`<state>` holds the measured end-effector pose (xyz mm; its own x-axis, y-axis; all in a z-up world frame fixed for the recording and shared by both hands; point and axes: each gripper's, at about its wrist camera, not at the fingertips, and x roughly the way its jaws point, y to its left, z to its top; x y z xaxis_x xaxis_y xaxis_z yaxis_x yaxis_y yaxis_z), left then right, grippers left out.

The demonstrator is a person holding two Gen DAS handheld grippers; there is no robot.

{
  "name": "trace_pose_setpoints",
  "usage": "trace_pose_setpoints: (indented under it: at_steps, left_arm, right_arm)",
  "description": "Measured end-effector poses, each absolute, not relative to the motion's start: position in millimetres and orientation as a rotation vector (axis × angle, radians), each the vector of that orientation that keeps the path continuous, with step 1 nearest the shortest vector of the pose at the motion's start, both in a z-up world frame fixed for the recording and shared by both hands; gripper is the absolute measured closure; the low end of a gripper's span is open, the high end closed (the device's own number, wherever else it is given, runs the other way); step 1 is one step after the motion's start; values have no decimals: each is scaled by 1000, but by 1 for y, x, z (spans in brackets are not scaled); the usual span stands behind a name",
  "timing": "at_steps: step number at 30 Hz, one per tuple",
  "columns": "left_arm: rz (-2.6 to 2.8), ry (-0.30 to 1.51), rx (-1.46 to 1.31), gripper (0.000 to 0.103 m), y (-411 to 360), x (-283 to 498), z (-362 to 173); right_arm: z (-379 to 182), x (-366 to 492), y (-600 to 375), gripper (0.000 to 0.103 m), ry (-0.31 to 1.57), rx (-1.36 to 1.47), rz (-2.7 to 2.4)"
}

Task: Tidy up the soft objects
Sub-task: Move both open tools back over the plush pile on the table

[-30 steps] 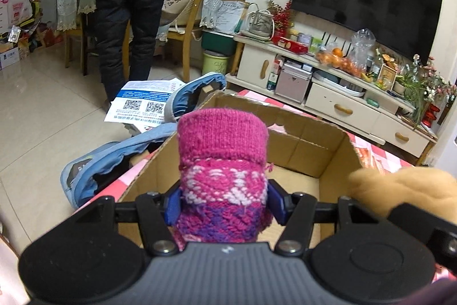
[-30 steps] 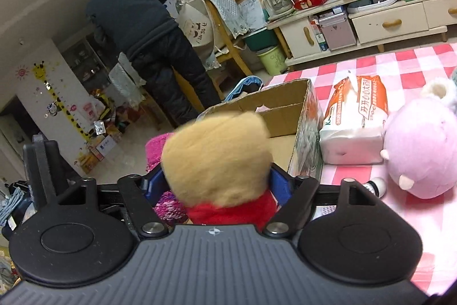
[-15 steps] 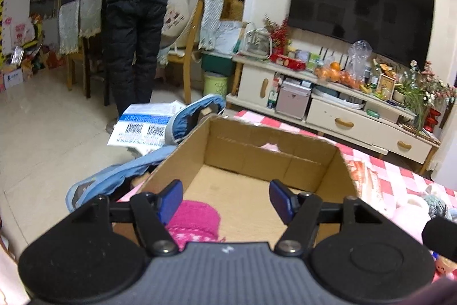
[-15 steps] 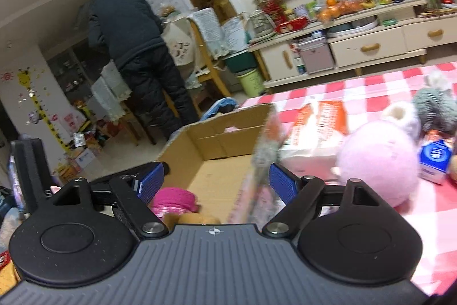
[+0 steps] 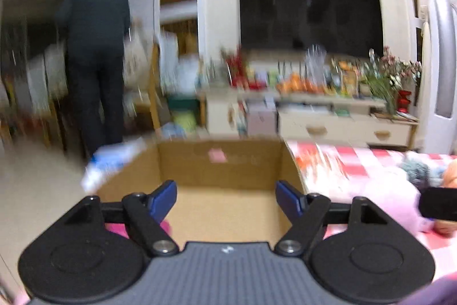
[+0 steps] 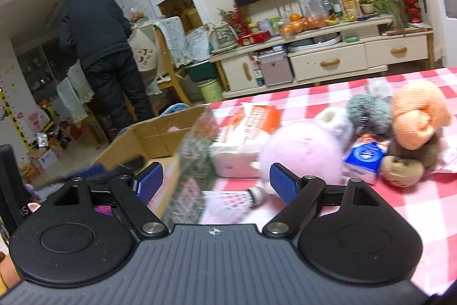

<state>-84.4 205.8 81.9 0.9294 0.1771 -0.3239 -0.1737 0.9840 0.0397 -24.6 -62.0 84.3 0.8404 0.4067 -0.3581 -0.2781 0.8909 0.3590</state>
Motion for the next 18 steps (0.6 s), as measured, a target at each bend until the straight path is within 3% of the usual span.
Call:
trace_pose_setpoints:
  at_steps: [9, 18]
  left_arm:
    - [231, 267, 64, 27, 223, -74, 86]
    - [160, 221, 69, 20, 196, -75, 105]
  right_arm:
    - [79, -32, -81, 0, 406, 232, 273]
    - [79, -37, -90, 0, 364, 202, 220]
